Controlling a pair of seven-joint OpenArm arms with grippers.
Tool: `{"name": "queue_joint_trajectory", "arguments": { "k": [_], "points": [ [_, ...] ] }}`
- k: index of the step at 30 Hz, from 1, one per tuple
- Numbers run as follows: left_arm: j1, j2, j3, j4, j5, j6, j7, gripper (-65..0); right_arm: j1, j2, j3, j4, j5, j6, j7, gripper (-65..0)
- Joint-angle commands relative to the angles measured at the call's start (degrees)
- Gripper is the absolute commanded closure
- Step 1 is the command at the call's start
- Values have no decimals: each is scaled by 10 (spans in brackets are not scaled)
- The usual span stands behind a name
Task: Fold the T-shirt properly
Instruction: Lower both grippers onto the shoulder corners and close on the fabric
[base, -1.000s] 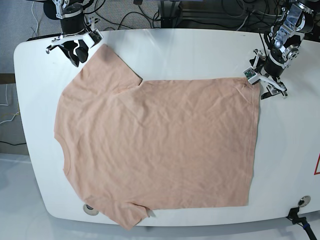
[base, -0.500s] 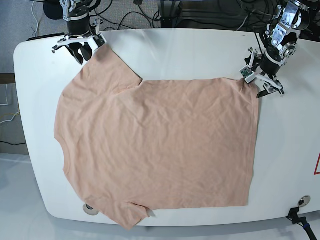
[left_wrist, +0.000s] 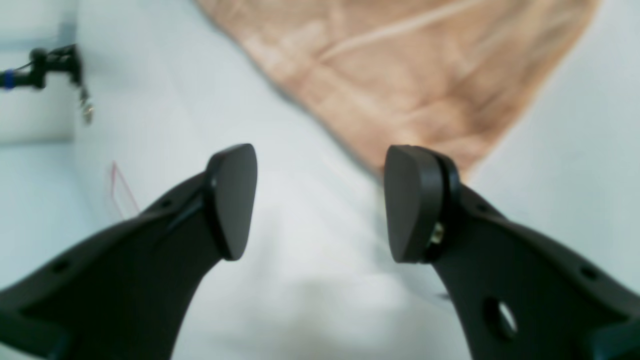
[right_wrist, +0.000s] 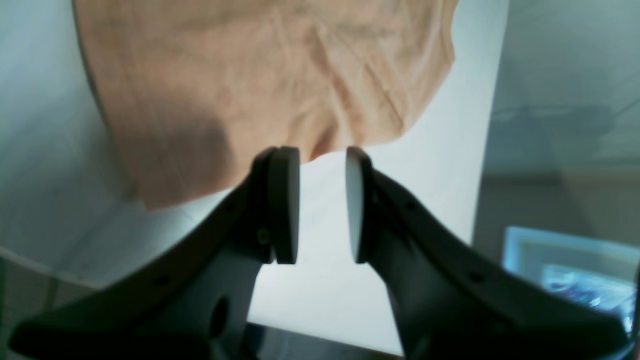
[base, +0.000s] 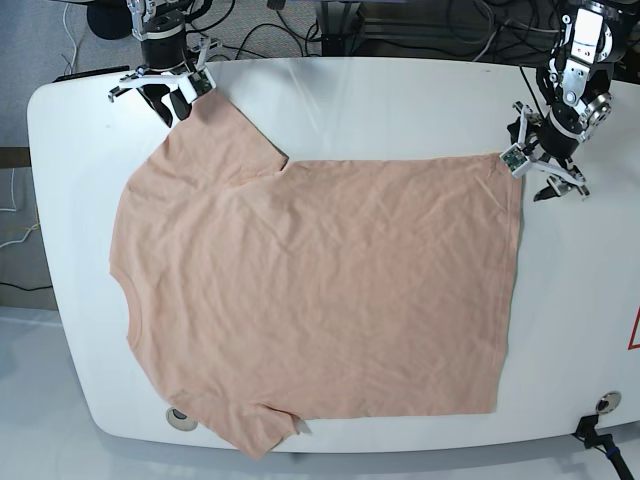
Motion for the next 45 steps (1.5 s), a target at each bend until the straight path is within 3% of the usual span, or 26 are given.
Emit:
{"name": "queue_joint_trajectory", "arguments": {
  "k": [1, 6, 10, 12, 22, 28, 34, 41, 45],
  "points": [
    [-2, 24, -45, 14, 0, -37, -4, -375, -3, 8, 3, 13, 33, -8, 8, -158],
    [-22, 128, -161, 17, -1, -172, -4, -375, -3, 9, 3, 13, 113, 0, 8, -158],
    [-49, 199, -248, 17, -1, -172, -4, -375, 9, 6, 6, 13, 155, 26, 8, -158],
    [-54, 214, -277, 17, -25, -172, -2, -375, 10, 5, 6, 13, 156, 27, 8, -158],
    [-17, 218, -304, 13, -182, -172, 4, -375, 10, 5, 5, 13, 155, 27, 8, -158],
    [-9, 215, -301, 12, -274, -172, 94, -375, 7, 5, 4, 13, 155, 27, 8, -158],
    [-15, 215, -303, 12, -290, -172, 160, -375, 5, 5, 4, 13, 154, 27, 8, -158],
    [-16, 219, -300, 0, -291, -172, 160, -375, 5, 5, 4, 13, 154, 27, 8, -158],
    [-16, 219, -302, -16, -344, -172, 161, -375, 5, 5, 4, 13, 154, 27, 8, -158]
  ]
}}
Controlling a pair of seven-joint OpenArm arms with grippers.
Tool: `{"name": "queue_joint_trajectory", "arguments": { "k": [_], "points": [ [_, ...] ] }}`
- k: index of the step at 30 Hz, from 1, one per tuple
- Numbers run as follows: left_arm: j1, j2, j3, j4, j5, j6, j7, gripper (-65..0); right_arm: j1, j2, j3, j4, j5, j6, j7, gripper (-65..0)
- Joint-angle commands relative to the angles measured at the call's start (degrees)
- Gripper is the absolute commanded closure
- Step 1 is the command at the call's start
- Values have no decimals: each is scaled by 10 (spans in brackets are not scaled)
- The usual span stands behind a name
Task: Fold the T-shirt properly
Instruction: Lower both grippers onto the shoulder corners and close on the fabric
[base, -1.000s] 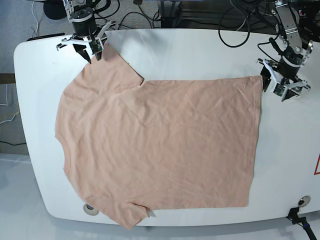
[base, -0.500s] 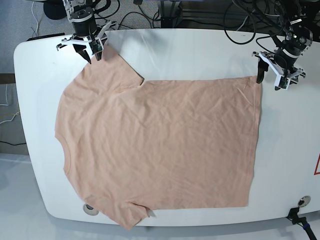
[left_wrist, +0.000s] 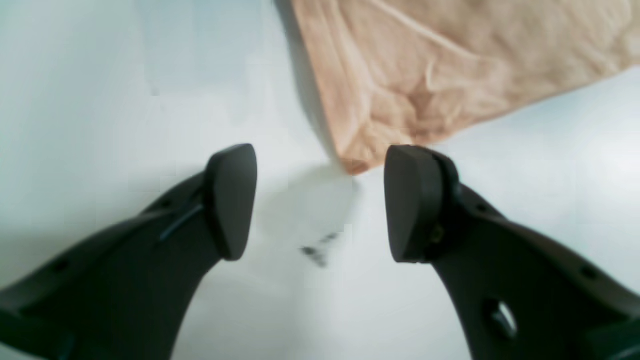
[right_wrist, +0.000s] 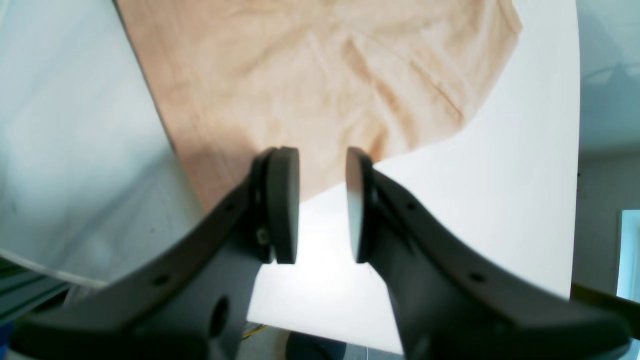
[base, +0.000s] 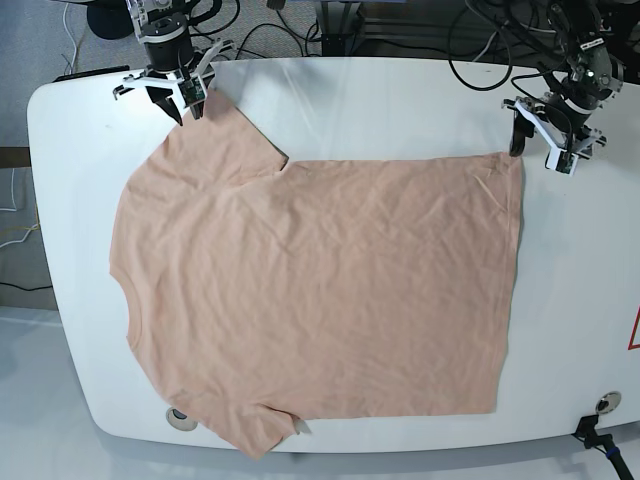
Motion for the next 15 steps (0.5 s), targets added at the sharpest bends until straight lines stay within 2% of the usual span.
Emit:
{"name": "queue_joint_trajectory", "arguments": {
  "k": [1, 5, 8, 15],
  "points": [
    [-3, -7, -4, 0, -32, 1, -15, -375, -4, 3, 2, 12, 0, -5, 12, -158],
    [-3, -5, -4, -13, -46, 1, -15, -374, -5, 3, 1, 12, 0, -5, 12, -158],
    [-3, 15, -5, -14, -46, 1, -14, -374, -5, 3, 1, 12, -1, -5, 12, -158],
    [-2, 33, -2, -29, -45, 1, -14, -374, -5, 4, 1, 12, -1, -5, 12, -158]
  ]
}}
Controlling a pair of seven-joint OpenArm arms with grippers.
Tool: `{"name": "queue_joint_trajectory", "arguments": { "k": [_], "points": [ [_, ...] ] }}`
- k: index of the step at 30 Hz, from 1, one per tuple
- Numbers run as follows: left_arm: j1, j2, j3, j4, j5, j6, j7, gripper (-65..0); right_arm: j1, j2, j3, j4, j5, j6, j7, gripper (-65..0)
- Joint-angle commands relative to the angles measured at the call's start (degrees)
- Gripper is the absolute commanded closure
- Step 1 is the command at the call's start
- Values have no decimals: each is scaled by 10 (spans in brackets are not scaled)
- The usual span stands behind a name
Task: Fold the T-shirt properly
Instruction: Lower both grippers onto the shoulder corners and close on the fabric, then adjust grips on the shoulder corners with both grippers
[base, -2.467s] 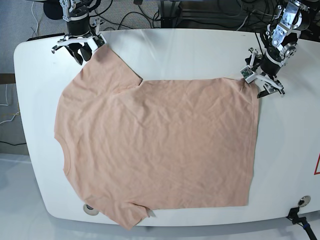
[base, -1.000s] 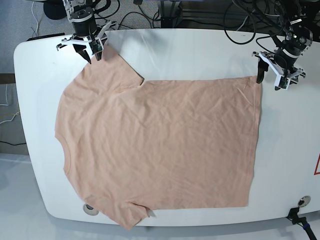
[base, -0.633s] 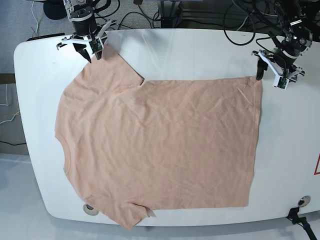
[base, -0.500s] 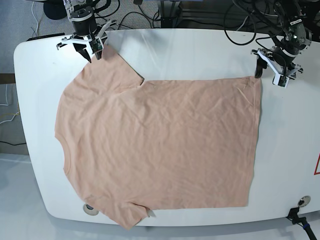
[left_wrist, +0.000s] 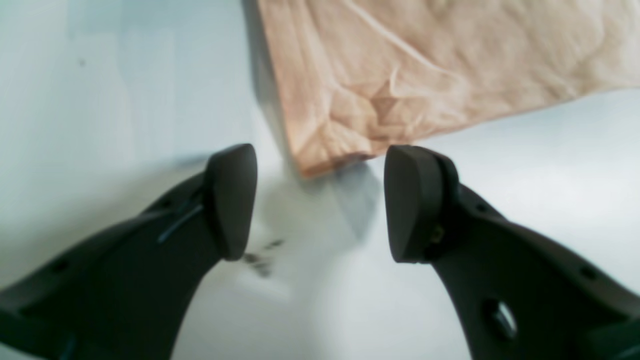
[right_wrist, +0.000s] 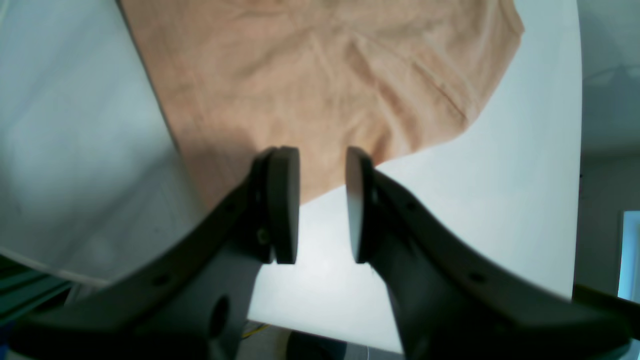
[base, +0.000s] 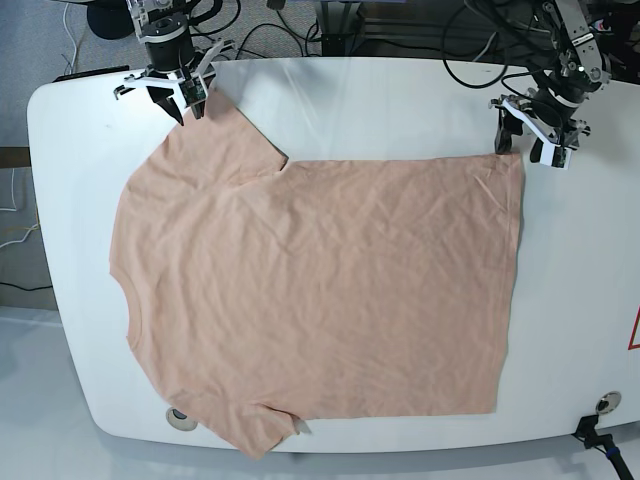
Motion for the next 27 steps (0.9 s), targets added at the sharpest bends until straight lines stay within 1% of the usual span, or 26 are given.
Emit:
{"name": "queue_joint_trajectory", "arguments": {
  "k": [1, 14, 21, 27],
  "points": [
    [-1, -1, -1, -5, -8, -3, -11, -374, -5, 4, 1, 12, -1, -5, 11, -158],
    [-49, 1, 0, -42, -6, -3, -11, -374, -5, 7, 1, 12, -1, -5, 11, -158],
    [-49, 1, 32, -52, -6, -3, -11, -371, -5, 7, 1, 12, -1, -5, 11, -158],
    [-48, 1, 36, -51, -8, -3, -11, -370, -5, 6, 1, 12, -1, -5, 11, -158]
  ]
}}
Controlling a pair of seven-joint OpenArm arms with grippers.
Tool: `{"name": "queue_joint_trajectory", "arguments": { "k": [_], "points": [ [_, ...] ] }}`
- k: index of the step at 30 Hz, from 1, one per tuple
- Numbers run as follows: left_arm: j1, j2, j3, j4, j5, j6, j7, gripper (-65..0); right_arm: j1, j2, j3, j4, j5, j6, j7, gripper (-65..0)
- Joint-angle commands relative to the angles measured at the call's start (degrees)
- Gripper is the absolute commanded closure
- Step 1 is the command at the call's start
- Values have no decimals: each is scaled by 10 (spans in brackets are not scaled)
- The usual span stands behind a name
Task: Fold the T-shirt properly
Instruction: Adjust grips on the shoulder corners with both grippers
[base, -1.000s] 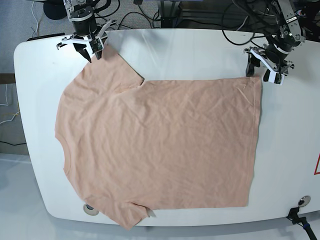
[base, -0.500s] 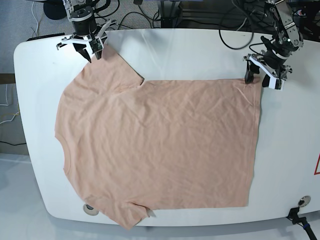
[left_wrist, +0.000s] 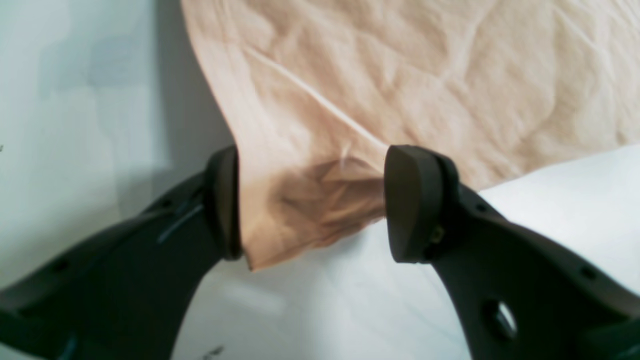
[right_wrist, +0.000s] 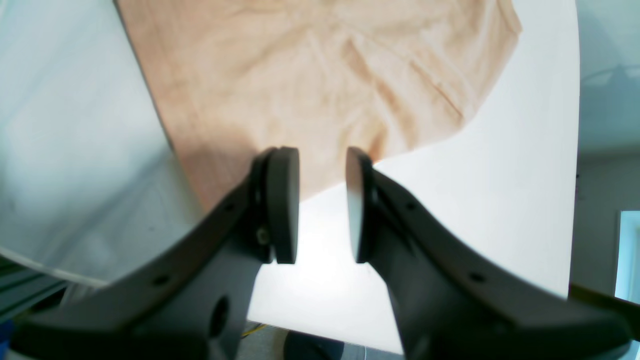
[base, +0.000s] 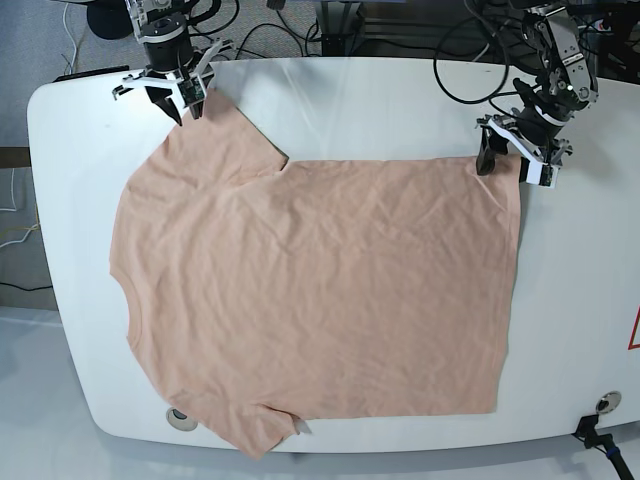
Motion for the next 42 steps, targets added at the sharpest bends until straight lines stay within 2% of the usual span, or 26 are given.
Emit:
{"name": "queue_joint_trajectory", "arguments": {
  "k": [1, 5, 10, 14, 16, 21, 23, 29, 35, 37, 40, 42],
  "points": [
    [3, -2, 1, 4, 3, -1, 15, -370, -5, 2, 1, 12, -1, -5, 12, -158],
    [3, -2, -2, 5, 3, -1, 15, -345, -5, 1, 1, 12, -1, -5, 12, -158],
    [3, -4, -2, 5, 3, -1, 15, -135, -5, 0, 1, 12, -1, -5, 12, -158],
    [3, -4, -2, 5, 3, -1, 15, -10, -5, -1, 1, 12, 2, -5, 12, -158],
    [2, -4, -2, 5, 3, -1, 15, 0, -4, -2, 1, 11, 3, -5, 12, -158],
    [1, -5, -2, 16, 4, -1, 14, 0, 8, -50, 26, 11, 4, -5, 12, -158],
    [1, -5, -3, 26, 4, -1, 14, 0, 15, -62, 34, 11, 26, -5, 12, -158],
    [1, -5, -3, 26, 4, -1, 14, 0, 24, -66, 61, 12, 174, -5, 12, -160],
    [2, -14, -3, 26, 5, -1, 14, 0, 9, -66, 108, 10, 435, -5, 6, -160],
    [2, -14, -3, 26, 5, -1, 14, 0, -1, -65, 118, 10, 521, -5, -13, -160],
    [2, -15, -3, 26, 5, -1, 14, 0, -15, -63, 118, 9, 620, -5, -35, -162],
    [2, -15, -3, 26, 5, -1, 14, 0, -21, -64, 118, 9, 676, -5, -51, -207]
  ]
}}
